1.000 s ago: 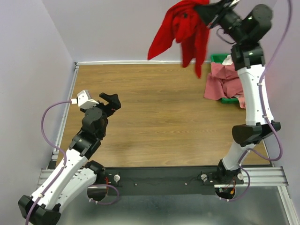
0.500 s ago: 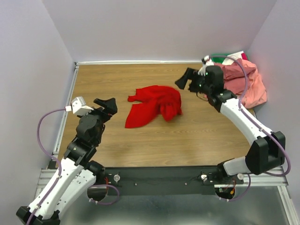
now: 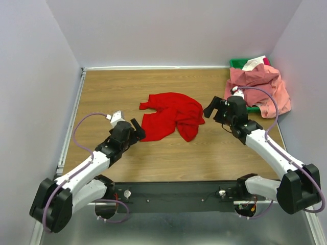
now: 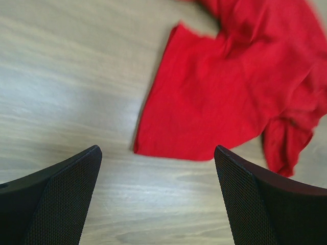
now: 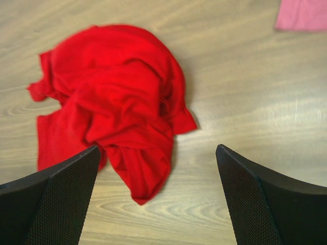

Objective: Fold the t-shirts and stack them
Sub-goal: Flatten the tshirt out

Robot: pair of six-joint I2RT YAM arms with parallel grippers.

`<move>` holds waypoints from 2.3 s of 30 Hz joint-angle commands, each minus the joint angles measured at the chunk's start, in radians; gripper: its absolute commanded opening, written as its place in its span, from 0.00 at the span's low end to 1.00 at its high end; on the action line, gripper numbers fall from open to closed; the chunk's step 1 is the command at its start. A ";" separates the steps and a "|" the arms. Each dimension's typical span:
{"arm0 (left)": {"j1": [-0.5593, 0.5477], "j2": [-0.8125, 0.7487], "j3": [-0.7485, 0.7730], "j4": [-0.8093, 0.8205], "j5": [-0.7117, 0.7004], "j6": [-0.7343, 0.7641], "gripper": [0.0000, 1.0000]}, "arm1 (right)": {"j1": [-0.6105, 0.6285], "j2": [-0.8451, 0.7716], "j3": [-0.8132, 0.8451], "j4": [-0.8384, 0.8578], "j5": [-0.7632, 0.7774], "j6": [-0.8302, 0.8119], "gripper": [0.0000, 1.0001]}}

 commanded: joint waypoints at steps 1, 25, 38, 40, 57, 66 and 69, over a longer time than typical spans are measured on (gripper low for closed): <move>-0.006 0.100 -0.012 0.099 0.137 0.017 0.99 | -0.001 0.012 -0.049 0.002 0.049 0.058 1.00; -0.064 0.440 0.088 0.187 0.112 0.043 0.05 | 0.000 0.012 -0.120 0.004 -0.146 0.069 0.99; -0.064 0.246 0.037 0.236 0.008 0.006 0.00 | 0.284 0.207 -0.108 -0.021 0.019 0.095 0.95; -0.064 0.202 0.037 0.234 0.002 0.008 0.00 | 0.303 0.270 -0.089 -0.029 0.064 0.106 0.92; -0.064 -0.001 0.299 0.136 -0.303 0.028 0.00 | 0.326 0.238 0.119 -0.110 0.367 0.083 0.00; -0.061 -0.181 0.598 0.049 -0.513 0.203 0.00 | 0.326 -0.143 0.348 -0.176 0.547 -0.090 0.00; -0.061 -0.246 0.672 0.050 -0.518 0.255 0.00 | 0.326 -0.202 0.470 -0.180 0.500 -0.165 0.00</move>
